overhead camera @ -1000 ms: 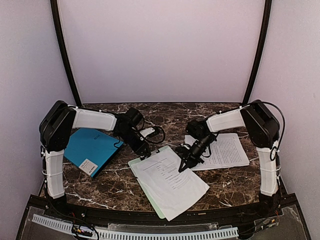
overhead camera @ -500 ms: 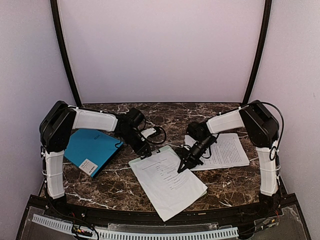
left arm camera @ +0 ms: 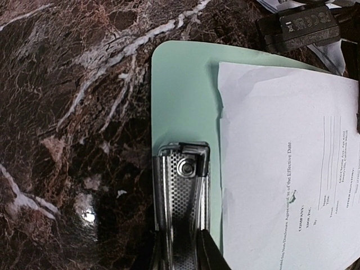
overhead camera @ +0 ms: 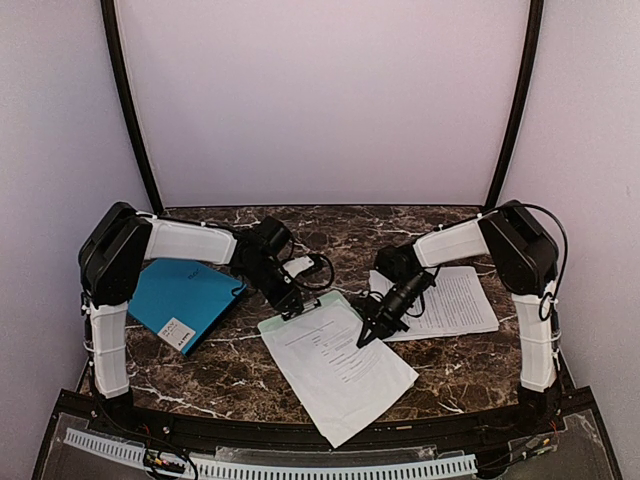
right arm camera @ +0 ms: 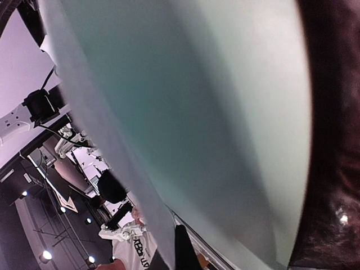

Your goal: Put the files into the folder

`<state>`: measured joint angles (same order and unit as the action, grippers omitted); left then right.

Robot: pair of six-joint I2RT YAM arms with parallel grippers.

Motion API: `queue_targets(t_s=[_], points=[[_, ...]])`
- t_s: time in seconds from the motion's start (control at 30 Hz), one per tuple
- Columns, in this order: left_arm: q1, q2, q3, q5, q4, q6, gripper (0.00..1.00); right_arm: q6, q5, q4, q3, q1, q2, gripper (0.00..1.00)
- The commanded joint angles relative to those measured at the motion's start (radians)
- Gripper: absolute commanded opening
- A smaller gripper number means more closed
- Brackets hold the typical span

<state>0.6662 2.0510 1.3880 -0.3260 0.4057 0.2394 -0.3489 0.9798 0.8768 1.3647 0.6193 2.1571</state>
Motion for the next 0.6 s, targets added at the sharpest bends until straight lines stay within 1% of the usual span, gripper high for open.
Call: queue_targets(t_s=[0.0, 0.57], points=[[0.006, 0.023, -0.053, 0.06, 0.026, -0.001, 0.01, -0.013, 0.021, 0.004, 0.01, -0.021, -0.021, 0.0], [0.008, 0.015, -0.058, 0.064, 0.019, 0.0, 0.01, -0.045, 0.025, -0.02, 0.039, -0.037, 0.004, 0.0]])
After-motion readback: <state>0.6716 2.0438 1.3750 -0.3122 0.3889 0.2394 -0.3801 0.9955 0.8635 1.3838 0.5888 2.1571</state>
